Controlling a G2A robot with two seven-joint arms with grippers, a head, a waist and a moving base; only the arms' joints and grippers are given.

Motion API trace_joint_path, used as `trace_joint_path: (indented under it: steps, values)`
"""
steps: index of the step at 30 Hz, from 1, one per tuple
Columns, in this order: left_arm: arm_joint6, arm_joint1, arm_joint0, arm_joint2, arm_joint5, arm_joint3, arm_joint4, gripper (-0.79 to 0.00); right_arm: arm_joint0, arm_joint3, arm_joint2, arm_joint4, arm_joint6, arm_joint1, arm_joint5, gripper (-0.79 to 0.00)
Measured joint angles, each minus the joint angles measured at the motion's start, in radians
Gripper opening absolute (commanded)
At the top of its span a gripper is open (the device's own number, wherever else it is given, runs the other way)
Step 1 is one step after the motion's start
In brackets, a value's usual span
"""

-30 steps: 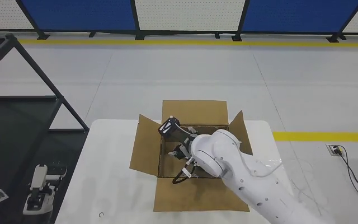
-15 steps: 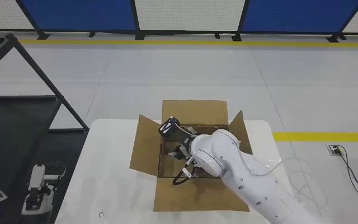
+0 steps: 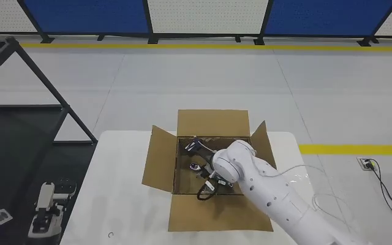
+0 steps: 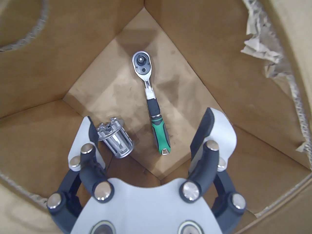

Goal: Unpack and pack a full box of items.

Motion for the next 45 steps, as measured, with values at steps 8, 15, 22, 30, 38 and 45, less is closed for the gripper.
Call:
trace_joint_path:
  steps: [8, 15, 22, 30, 38, 45]
  values:
    - [0.003, -0.003, 0.018, -0.006, -0.003, -0.018, -0.008, 0.0, 0.032, 0.175, -0.041, 0.051, -0.057, -0.057, -0.038, -0.243]
    - [0.006, -0.005, 0.028, -0.012, -0.009, -0.019, -0.01, 0.0, 0.06, 0.323, -0.07, 0.074, -0.104, -0.106, -0.083, -0.397]
    - [0.003, -0.007, 0.032, -0.016, -0.008, -0.02, -0.01, 0.0, 0.087, 0.428, -0.095, 0.07, -0.132, -0.15, -0.121, -0.465]
    - [-0.003, -0.009, 0.033, -0.021, -0.009, -0.018, -0.011, 0.0, 0.108, 0.528, -0.117, 0.057, -0.155, -0.198, -0.137, -0.453]
    - [-0.003, -0.011, 0.033, -0.026, -0.01, -0.017, -0.015, 0.0, 0.127, 0.618, -0.121, 0.062, -0.17, -0.236, -0.168, -0.523]
    - [-0.002, -0.012, 0.033, -0.033, -0.013, -0.014, -0.02, 0.0, 0.135, 0.674, -0.125, 0.058, -0.181, -0.264, -0.192, -0.529]
